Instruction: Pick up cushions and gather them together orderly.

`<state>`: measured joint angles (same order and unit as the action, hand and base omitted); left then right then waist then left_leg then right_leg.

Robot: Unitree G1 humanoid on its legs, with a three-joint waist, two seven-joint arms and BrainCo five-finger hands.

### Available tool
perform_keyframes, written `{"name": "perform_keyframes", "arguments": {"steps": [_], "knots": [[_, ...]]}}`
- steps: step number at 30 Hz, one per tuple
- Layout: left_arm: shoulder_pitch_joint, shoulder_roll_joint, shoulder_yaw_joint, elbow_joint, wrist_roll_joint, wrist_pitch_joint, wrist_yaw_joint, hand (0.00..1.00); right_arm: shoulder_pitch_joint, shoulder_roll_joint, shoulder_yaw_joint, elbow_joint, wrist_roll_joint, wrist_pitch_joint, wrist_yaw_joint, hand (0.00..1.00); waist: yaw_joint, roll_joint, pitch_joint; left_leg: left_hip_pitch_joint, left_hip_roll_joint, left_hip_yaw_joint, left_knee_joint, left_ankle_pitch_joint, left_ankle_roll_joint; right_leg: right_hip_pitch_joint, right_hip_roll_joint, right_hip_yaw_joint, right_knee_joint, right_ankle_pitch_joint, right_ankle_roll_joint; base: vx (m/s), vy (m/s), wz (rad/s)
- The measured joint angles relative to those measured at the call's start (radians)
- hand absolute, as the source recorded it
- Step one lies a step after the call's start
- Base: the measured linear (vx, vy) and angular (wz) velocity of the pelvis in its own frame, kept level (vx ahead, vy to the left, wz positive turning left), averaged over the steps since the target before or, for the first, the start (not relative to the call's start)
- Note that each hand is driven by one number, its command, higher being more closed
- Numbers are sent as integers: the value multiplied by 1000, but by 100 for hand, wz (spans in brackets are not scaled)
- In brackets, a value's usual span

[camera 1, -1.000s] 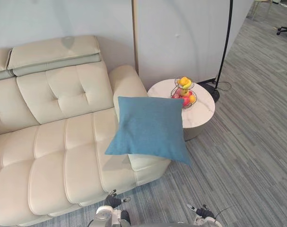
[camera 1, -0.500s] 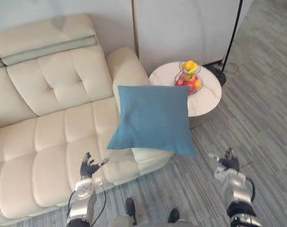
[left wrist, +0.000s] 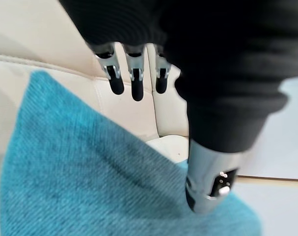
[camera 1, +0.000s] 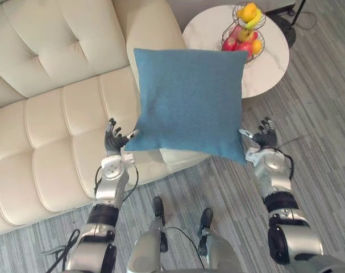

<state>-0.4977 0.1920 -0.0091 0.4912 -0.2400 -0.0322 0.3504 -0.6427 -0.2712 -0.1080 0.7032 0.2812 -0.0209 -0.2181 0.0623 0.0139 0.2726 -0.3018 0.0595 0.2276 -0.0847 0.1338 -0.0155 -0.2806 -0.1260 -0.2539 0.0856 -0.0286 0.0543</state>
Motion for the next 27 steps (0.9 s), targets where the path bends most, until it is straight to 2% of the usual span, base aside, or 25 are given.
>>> {"name": "perform_keyframes", "arguments": {"steps": [4,5,6,13,18,23,27], "knots": [[-81,1,-55,83,-6,1,0,0,-72,19,37,34,4,3,-9,0,0,2,37,-18,4,1,0,11,1,-32,0,8,26,-2,-2,-12,6,-3],[-95,1,-63,92,-20,2,0,0,-84,24,43,35,4,3,-12,100,-2,3,43,-22,4,2,0,14,0,-39,0,11,31,-2,-2,-39,13,-8],[-108,1,-69,93,-30,2,-1,100,-94,31,51,35,4,1,-16,100,-5,3,43,-33,5,3,0,18,0,-52,0,13,35,-2,-2,-40,8,-5],[-161,-3,-98,88,-54,1,2,100,-107,34,73,8,5,-10,-31,100,-1,7,53,-58,18,2,0,39,-13,-99,4,12,84,-12,-16,-31,-5,0],[-160,1,-119,24,-65,0,19,100,-59,34,87,-78,5,-12,-34,100,4,7,53,-64,24,-4,-16,56,-27,-120,5,9,105,-19,-18,-6,-5,1],[-112,0,-170,-95,-65,-1,19,100,62,36,115,-191,5,-20,-34,100,4,7,53,-41,25,-4,-16,57,-28,-102,2,11,116,-19,-18,12,-6,0],[47,-16,-196,-255,-64,-4,16,100,259,66,120,-350,2,-20,-33,100,-5,7,51,23,18,-20,-17,56,-30,-21,0,10,89,-22,-13,45,-7,5]]}}
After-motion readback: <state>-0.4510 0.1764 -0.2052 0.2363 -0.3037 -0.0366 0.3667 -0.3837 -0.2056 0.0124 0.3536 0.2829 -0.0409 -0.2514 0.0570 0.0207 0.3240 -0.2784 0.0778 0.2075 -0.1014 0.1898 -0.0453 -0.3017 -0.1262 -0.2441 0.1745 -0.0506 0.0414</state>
